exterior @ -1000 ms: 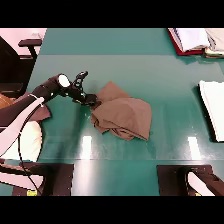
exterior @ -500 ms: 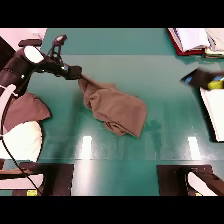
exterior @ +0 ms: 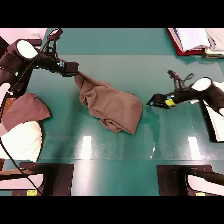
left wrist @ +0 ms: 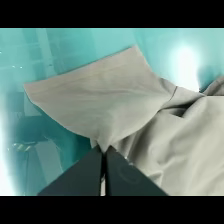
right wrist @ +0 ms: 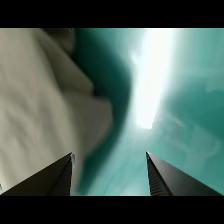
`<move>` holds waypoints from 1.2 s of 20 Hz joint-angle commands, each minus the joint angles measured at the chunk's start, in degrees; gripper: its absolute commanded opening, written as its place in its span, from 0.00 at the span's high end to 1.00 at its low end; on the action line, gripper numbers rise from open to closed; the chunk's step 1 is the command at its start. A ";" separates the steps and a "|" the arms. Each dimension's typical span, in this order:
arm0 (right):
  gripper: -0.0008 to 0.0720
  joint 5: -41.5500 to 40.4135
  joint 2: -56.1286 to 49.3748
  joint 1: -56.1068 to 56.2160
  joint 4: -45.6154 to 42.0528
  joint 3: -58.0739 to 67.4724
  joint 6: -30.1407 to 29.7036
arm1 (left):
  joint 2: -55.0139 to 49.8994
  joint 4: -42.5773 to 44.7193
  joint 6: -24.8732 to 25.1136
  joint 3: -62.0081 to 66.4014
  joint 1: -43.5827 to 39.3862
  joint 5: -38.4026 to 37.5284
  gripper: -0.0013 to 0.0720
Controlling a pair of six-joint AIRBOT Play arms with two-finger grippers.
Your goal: Fold the shirts.
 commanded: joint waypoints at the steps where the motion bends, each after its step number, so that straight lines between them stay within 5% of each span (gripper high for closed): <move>1: 0.28 -1.51 -7.76 3.85 1.90 6.27 -1.99 | 0.04 0.07 0.00 0.09 0.07 -0.17 0.95; 5: 0.48 3.72 -12.68 6.84 1.81 12.44 -4.61 | 0.04 0.07 0.00 0.11 0.07 -0.57 0.95; 7: 0.94 3.82 -13.18 7.52 1.44 14.05 -5.49 | 0.04 0.04 0.00 0.11 0.07 -1.14 0.95; 12: 0.97 3.82 -6.14 4.98 1.38 21.27 -5.62 | 6.47 0.44 0.02 2.16 0.09 -2.03 0.95; 24: 0.97 10.71 26.80 -4.02 -0.90 48.54 -3.13 | 35.54 0.20 -0.72 30.42 0.07 -0.94 0.95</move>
